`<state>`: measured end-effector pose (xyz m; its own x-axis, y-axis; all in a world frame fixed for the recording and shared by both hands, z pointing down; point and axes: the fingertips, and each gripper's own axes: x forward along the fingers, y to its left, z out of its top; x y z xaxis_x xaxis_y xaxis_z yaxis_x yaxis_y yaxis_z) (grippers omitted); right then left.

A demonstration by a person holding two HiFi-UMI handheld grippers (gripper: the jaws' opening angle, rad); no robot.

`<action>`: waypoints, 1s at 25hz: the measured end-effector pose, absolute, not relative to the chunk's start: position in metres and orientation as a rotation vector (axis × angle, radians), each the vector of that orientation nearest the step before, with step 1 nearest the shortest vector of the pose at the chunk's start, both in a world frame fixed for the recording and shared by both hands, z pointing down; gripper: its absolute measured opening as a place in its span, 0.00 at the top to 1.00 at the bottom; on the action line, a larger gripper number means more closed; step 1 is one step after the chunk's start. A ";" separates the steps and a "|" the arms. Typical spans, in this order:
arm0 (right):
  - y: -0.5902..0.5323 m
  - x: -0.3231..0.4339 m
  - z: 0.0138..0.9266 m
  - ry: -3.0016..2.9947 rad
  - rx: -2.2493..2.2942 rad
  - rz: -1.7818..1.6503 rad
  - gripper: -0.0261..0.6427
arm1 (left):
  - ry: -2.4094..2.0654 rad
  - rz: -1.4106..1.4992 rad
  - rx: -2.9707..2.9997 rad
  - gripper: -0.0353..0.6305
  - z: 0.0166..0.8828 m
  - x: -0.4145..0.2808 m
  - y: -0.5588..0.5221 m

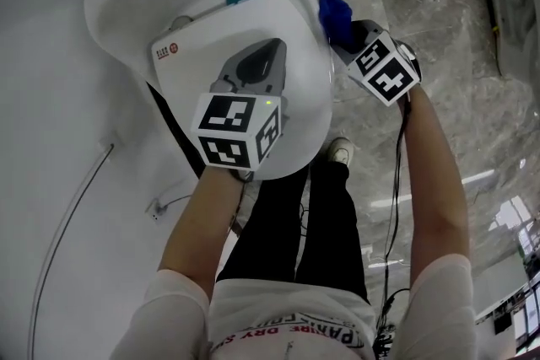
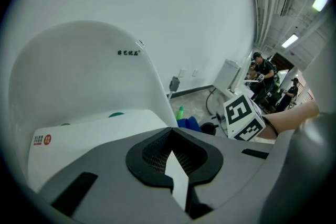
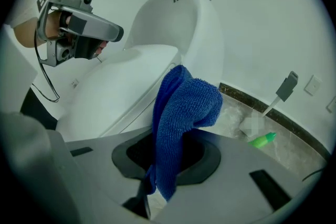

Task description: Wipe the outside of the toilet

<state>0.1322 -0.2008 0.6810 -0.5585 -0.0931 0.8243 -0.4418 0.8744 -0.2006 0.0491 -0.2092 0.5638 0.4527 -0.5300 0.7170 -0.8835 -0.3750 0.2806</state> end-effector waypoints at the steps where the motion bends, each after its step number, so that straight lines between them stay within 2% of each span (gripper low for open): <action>1: -0.193 0.134 0.684 -2.135 0.377 0.495 0.85 | -1.177 0.697 2.048 0.94 0.564 0.054 -0.204; 12: -0.095 0.152 0.713 -2.147 0.251 0.463 0.85 | -1.207 0.664 2.013 0.94 0.571 0.098 -0.134; 25: 0.002 0.152 0.728 -2.094 0.335 0.527 0.85 | -1.324 0.599 1.941 0.94 0.570 0.091 -0.039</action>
